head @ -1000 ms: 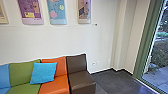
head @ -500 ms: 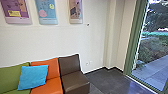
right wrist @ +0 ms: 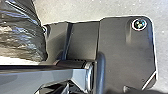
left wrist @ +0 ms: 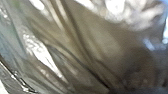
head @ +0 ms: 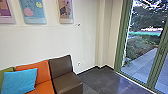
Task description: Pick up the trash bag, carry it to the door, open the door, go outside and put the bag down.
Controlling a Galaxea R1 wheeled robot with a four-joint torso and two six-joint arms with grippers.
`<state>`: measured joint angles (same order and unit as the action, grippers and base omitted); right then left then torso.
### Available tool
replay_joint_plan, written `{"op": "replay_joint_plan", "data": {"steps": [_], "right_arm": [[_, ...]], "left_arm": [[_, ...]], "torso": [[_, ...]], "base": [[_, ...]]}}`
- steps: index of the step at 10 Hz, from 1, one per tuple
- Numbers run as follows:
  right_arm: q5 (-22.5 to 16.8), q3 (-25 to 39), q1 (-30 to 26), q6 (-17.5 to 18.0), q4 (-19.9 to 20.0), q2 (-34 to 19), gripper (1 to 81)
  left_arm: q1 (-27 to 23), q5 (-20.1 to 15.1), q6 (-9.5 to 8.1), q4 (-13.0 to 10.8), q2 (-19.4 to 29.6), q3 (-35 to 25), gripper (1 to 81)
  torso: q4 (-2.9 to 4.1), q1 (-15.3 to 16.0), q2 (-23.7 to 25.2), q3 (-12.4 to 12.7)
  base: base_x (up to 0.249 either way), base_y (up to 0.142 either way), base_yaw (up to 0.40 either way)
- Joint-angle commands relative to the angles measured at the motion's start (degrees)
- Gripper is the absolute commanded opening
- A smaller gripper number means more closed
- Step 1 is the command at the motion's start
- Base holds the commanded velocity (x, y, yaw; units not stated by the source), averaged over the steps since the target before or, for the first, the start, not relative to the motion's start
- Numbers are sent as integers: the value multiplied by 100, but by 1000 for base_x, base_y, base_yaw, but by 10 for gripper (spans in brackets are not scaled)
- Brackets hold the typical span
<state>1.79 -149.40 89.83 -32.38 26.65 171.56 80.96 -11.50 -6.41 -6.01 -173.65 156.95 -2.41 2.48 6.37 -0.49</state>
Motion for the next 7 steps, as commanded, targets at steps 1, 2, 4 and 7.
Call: {"op": "replay_joint_plan", "data": {"steps": [1,2,4,7], "right_arm": [[-364,0,-329,-14,-28,13,811],[-364,-1,-329,-14,-28,13,811],[-364,-10,-321,-14,-28,13,811],[-364,-10,-321,-14,-28,13,811]], "left_arm": [[-418,-292,-9,-32,6,2,10],[-418,-292,-9,-32,6,2,10],[-418,-292,-9,-23,6,2,10],[-418,-292,-9,-32,15,2,10]], "torso": [[0,0,0,0],[0,0,0,0],[0,0,0,0],[0,0,0,0]], "base": [[0,0,-245],[0,0,-246],[0,0,-246],[0,0,-250]]}}
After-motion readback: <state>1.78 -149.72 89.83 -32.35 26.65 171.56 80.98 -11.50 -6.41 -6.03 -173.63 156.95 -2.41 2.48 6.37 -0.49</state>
